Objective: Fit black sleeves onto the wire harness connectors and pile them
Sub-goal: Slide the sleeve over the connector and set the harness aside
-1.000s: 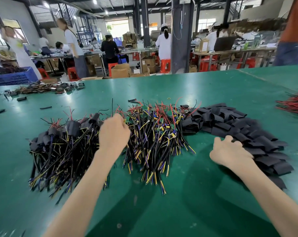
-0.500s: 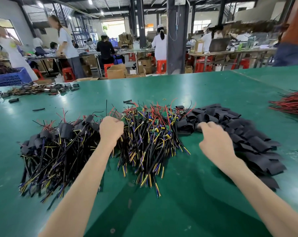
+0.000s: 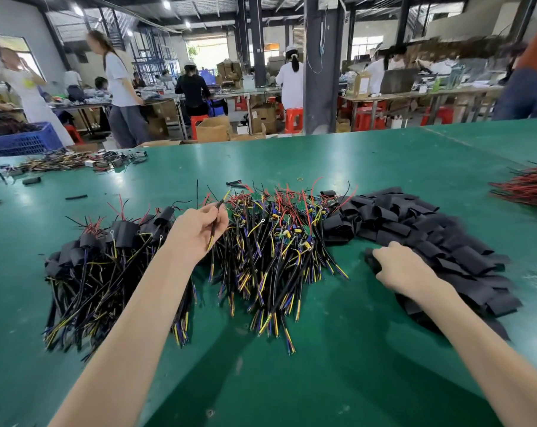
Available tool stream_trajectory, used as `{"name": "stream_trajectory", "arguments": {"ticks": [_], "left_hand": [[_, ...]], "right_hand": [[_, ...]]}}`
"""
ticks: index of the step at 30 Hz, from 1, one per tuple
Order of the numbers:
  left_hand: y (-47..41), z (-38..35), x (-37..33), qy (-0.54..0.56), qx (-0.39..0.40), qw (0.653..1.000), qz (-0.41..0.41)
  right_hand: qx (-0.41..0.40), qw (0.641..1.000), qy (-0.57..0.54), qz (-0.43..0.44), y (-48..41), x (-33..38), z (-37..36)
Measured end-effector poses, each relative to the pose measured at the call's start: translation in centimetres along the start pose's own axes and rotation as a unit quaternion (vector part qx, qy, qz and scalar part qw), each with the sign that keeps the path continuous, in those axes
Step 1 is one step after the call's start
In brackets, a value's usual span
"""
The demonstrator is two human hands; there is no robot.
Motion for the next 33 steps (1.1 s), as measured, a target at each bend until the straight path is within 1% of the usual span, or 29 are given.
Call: {"name": "stream_trajectory", "arguments": {"ticks": [5, 8, 12, 15, 17, 18, 20, 21, 22, 23, 24, 26, 27, 28, 29, 31, 33], "left_hand": [[-0.3, 0.6, -0.3, -0.063, 0.0, 0.998, 0.021], [-0.2, 0.4, -0.9, -0.087, 0.014, 0.996, 0.018], [0.3, -1.2, -2.3, -0.184, 0.043, 0.982, -0.024], [0.4, -3.1, -3.5, -0.3, 0.064, 0.951, -0.052], [0.4, -4.2, -3.7, -0.394, 0.074, 0.915, -0.045], [0.4, -4.6, -3.7, -0.43, 0.067, 0.898, -0.061], [0.4, -5.0, -3.8, -0.461, 0.028, 0.875, -0.146], [0.6, -5.0, -3.8, -0.455, 0.014, 0.87, -0.192], [0.8, -5.1, -3.5, -0.452, 0.015, 0.865, -0.216], [0.8, -5.1, -3.0, -0.477, 0.027, 0.853, -0.212], [0.8, -5.1, -2.3, -0.534, 0.046, 0.826, -0.173], [0.9, -4.1, -0.5, -0.671, 0.074, 0.738, -0.013], [1.1, -3.4, 0.1, -0.696, 0.082, 0.711, 0.058], [1.1, -2.9, 0.4, -0.697, 0.077, 0.705, 0.103], [1.1, -2.4, 0.5, -0.688, 0.057, 0.713, 0.122], [0.8, -1.7, 0.2, -0.657, 0.009, 0.743, 0.124], [0.1, -1.1, 0.2, -0.615, -0.02, 0.78, 0.116]], "right_hand": [[-0.064, 0.998, 0.017, -0.015, 0.3, 0.2, 0.6], [-0.1, 0.994, -0.014, -0.031, 0.5, 0.5, 1.0], [-0.158, 0.986, -0.044, -0.016, 0.6, 1.3, 1.9], [-0.169, 0.983, -0.072, 0.009, 0.7, 1.7, 1.8], [-0.173, 0.984, -0.012, 0.036, 0.8, 2.2, 1.5], [-0.174, 0.983, 0.024, 0.048, 0.8, 2.3, 1.4], [-0.17, 0.982, 0.044, 0.068, 0.8, 2.6, 1.3], [-0.167, 0.982, 0.037, 0.078, 0.9, 2.9, 1.3], [-0.168, 0.982, 0.016, 0.082, 1.0, 3.1, 1.2], [-0.169, 0.982, -0.011, 0.08, 1.0, 3.3, 1.1], [-0.169, 0.981, -0.059, 0.069, 0.9, 3.2, 1.1], [-0.142, 0.977, -0.154, 0.034, 0.8, 2.8, 1.2], [-0.136, 0.975, -0.174, 0.034, 0.8, 2.8, 1.1], [-0.133, 0.975, -0.173, 0.037, 0.8, 2.9, 1.0], [-0.129, 0.976, -0.174, 0.04, 0.8, 2.9, 0.9], [-0.127, 0.977, -0.168, 0.038, 1.1, 3.0, 0.9], [-0.122, 0.977, -0.17, 0.03, 1.1, 3.0, 0.9]]}}
Point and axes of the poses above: each hand's wrist, its own y-axis away from the middle knuckle, its own z-axis out of the back of the hand, x = y × z, the point moved 5 cm from there along -y, towards the middle knuckle, and after that the axes turned 4 degrees about -y, right-handed, at the moved point
